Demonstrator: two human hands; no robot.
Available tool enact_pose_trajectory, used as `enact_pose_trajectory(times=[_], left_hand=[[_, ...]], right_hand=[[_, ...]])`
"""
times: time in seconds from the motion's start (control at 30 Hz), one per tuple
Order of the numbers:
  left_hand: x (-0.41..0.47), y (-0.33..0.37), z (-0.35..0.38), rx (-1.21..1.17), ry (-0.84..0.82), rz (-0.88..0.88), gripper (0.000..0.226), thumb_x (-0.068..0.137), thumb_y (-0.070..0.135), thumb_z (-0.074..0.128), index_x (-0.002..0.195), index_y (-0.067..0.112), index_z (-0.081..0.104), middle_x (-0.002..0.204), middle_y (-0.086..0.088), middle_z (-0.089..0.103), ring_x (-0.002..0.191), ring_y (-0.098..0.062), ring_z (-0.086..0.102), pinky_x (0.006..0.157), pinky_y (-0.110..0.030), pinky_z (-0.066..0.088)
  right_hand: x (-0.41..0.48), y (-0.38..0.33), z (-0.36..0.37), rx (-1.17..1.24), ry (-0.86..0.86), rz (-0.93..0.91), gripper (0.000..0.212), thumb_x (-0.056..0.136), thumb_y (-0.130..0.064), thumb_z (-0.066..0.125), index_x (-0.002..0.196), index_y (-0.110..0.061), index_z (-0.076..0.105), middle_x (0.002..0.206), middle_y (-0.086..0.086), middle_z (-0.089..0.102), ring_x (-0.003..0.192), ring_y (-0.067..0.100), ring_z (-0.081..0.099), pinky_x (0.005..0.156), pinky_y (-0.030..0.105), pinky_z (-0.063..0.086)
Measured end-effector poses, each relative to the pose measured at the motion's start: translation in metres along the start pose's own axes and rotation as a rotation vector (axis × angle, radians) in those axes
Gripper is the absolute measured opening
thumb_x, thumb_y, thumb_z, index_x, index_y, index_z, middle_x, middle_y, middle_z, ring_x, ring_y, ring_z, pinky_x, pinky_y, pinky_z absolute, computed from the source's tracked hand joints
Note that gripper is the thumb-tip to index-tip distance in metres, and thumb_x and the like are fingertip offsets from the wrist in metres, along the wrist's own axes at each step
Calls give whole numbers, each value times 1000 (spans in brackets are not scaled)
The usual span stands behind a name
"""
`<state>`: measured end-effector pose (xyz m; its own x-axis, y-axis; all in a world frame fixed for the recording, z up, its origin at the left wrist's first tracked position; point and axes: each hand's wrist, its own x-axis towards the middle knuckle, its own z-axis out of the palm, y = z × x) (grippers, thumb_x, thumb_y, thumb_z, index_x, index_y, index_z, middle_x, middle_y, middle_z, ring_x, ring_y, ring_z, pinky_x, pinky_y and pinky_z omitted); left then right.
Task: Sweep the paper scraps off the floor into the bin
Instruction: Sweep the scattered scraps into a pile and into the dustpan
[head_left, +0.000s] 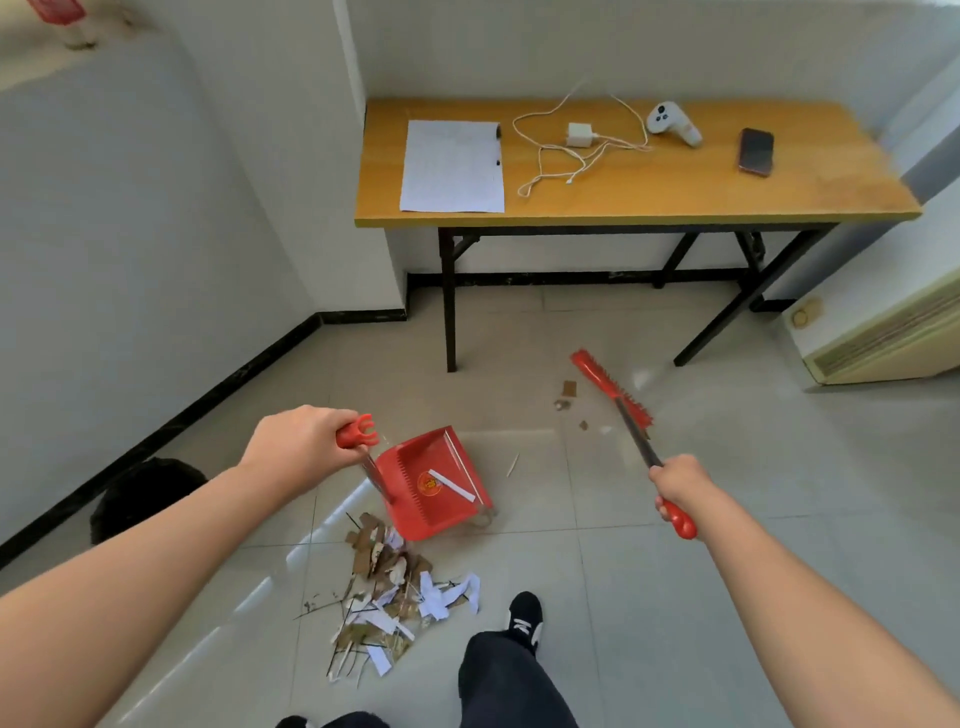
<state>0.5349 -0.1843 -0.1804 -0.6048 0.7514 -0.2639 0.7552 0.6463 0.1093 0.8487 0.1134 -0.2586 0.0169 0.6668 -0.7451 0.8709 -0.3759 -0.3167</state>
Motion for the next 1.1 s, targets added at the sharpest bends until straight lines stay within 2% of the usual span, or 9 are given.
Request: enact_pose_trajectory(times=[0.17,0.27,0.4,0.5,0.6,0.73,0.83,0.93,1.1], left_hand=[[56,68,13,-6,-9,-9,23,83,49,58,91,28,63,83,10,68,82,-15,62,60,-28,47],[81,97,23,2,-9,-25,25,84,51,58,86,26,62,78,7,67,76,-18,60,57,-27,42],[106,121,28,-7,-3,-33,26,85,51,54,92,27,64,80,6,67,76,-18,59,60,-28,45],[119,123,23,25,-21,-21,30,86,51,52,93,25,63,77,6,65,77,-17,61,60,-28,46],[128,110,6,28,-23,-25,28,83,48,56,92,23,64,77,7,65,78,-16,60,64,-30,49],[121,79,-22,-55,14,-89,14,81,49,62,87,36,64,77,11,59,79,-18,54,64,-29,43],[102,52,-29,-101,29,-118,10,81,48,65,85,39,64,76,10,57,80,-18,52,64,-29,38],[77,26,-26,-102,47,-128,13,81,44,65,91,37,68,85,8,65,85,-19,57,66,-30,42],[20,-34,-17,-67,66,-82,11,82,44,65,79,34,63,75,9,61,75,-17,52,63,-29,43]], right_hand=[[90,-41,-42,-97,-30,-56,17,89,-6,47,72,-3,45,51,11,43,21,14,36,33,14,31],[134,-54,-46,-168,-96,-65,4,90,-3,45,88,0,47,55,10,44,23,14,39,36,19,36],[166,-53,-31,-235,-124,-35,9,92,6,36,98,2,43,60,15,45,20,15,40,30,17,38],[167,-47,-10,-313,-191,-35,17,91,7,33,77,2,40,54,13,44,27,16,40,35,19,36],[153,-36,5,-382,-224,-62,26,88,8,34,64,1,40,53,15,46,41,21,44,45,30,39],[108,-11,21,-449,-295,-60,23,85,5,34,65,-2,42,55,16,49,41,23,45,44,28,41],[65,14,42,-477,-348,-54,16,84,4,33,71,-2,40,57,18,49,37,24,47,37,25,40],[27,35,69,-472,-378,-54,11,84,1,33,81,-1,43,60,20,51,39,25,48,39,28,43],[-30,59,130,-444,-404,-44,27,80,-2,37,102,4,51,61,17,53,43,24,47,48,33,44]])
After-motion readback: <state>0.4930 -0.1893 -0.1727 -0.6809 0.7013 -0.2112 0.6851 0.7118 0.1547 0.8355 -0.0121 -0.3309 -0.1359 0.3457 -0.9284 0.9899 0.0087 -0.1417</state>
